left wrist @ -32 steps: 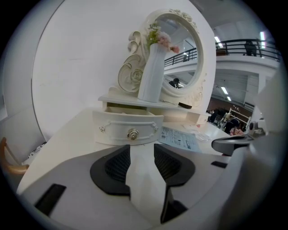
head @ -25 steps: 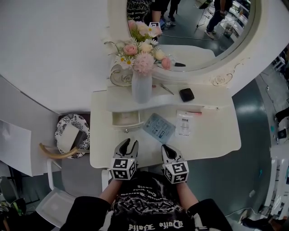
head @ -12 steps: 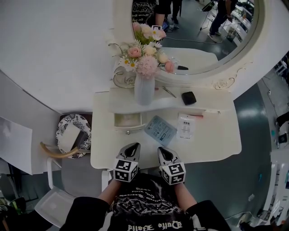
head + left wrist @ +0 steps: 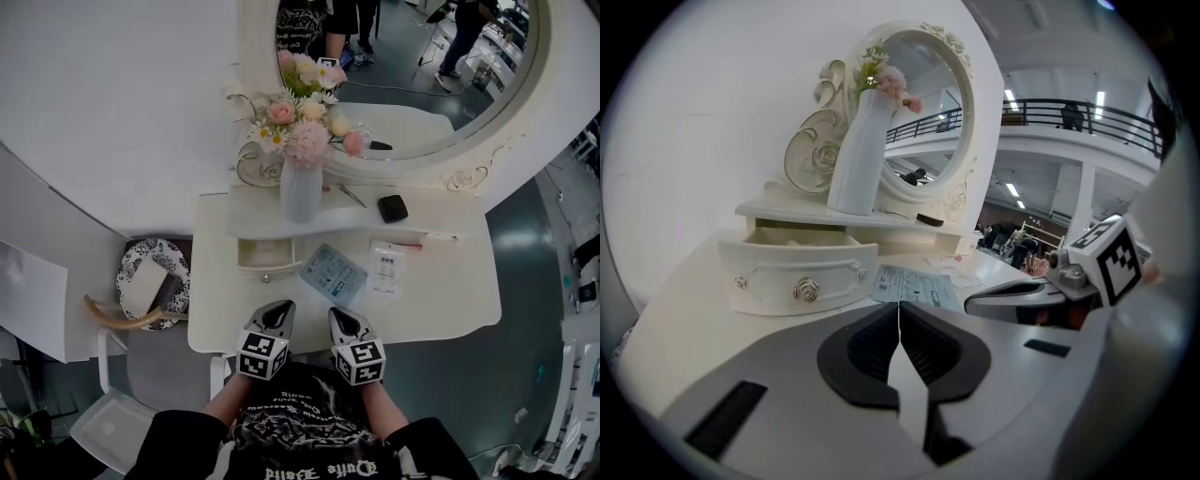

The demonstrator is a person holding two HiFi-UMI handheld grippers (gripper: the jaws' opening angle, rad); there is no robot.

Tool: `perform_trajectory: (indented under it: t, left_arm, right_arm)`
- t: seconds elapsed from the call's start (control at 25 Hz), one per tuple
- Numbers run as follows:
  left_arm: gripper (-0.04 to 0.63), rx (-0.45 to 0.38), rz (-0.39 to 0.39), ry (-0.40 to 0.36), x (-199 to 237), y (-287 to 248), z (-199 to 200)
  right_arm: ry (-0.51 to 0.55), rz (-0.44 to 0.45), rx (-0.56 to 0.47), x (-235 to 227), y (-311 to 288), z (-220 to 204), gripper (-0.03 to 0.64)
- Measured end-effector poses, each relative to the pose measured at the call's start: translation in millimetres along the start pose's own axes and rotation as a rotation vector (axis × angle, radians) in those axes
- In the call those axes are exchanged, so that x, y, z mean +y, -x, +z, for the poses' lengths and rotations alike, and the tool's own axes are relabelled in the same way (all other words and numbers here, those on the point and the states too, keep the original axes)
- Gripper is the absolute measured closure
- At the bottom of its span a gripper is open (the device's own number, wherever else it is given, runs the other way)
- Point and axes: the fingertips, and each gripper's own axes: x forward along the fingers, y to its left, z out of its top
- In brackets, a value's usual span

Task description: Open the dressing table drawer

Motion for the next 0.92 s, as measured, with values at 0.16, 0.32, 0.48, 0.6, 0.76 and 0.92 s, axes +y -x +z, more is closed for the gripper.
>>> perform_trajectory:
  t: [0.16,0.32,0.48,0.6,0.76,0.92]
  left_arm:
    - [0.575,0.014,-0.004,0.011,-0.1,-2.2,-3.0]
    - [0.575,0.024,-0.006,0.024,0.3,-4.7,-5.3]
    - [0.575,0.034,-0.007,0.032,1.6,-7.2,-6.4]
    - [0.575,0.039,-0.004,0.037,2.6,-8.0,-6.8]
    - [0.575,0.046,-0.001,0.045,4.5,-9.0,-7.7]
    - [0.575,0.056,0.0,0.053,7.0,-9.4,-10.2]
  right_arm:
    - [-0.001,0.006,0.005,-0.6,-1.1,-0.6,0.607]
    - [0.002,0.011,0.009,-1.7,-2.3,-0.9,0.607]
    - [0.004,0.015,0.012,-2.1,-4.2,0.5,0.607]
    - [0.01,0.022,0.014,-1.5,-5.9,1.7,0.607]
    - [0.014,0.03,0.016,-0.6,-8.0,2.6,0.607]
    - [0.013,0.034,0.018,0.2,-9.8,2.4,0.607]
